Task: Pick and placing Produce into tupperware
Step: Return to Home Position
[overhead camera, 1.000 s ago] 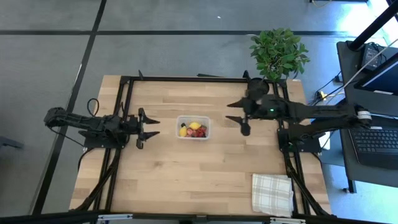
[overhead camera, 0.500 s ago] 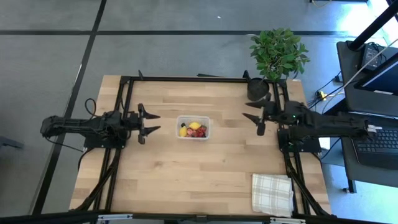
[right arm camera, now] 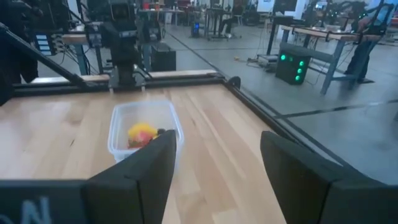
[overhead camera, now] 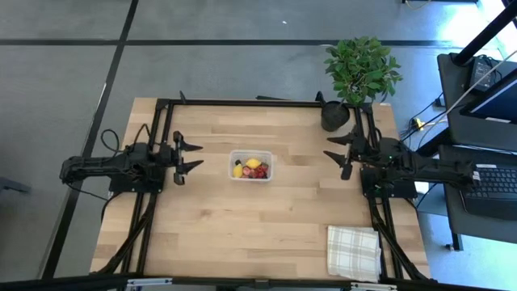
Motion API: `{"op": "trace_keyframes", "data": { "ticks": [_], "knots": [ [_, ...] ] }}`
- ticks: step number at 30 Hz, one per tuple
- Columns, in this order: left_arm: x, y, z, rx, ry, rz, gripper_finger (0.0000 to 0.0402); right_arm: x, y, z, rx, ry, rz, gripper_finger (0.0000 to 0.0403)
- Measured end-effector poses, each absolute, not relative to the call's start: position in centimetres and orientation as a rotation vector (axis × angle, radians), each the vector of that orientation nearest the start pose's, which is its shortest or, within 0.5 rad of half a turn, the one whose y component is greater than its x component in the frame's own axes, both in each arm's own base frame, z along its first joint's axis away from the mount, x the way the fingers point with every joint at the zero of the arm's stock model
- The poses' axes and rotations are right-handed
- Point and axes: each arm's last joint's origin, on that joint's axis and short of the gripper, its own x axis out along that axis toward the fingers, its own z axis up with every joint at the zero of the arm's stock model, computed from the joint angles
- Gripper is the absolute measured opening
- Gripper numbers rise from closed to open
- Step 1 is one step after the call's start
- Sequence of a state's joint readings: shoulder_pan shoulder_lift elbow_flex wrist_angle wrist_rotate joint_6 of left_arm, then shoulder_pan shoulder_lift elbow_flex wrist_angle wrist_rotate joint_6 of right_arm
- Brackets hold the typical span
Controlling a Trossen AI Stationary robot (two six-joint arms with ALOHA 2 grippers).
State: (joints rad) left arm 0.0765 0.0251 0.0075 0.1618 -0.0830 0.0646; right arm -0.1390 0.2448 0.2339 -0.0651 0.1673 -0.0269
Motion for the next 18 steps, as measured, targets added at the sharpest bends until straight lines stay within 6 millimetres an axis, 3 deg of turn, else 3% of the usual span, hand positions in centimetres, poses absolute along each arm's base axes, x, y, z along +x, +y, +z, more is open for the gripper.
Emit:
{"op": "trace_keyframes", "data": {
  "ticks": [18],
  "knots": [
    [9.6,1.0,17.5,0.038,-0.092,0.165,0.0218,9.0,-2.0,17.7,-0.006,0.041,-0.394,0.0236]
  ]
}}
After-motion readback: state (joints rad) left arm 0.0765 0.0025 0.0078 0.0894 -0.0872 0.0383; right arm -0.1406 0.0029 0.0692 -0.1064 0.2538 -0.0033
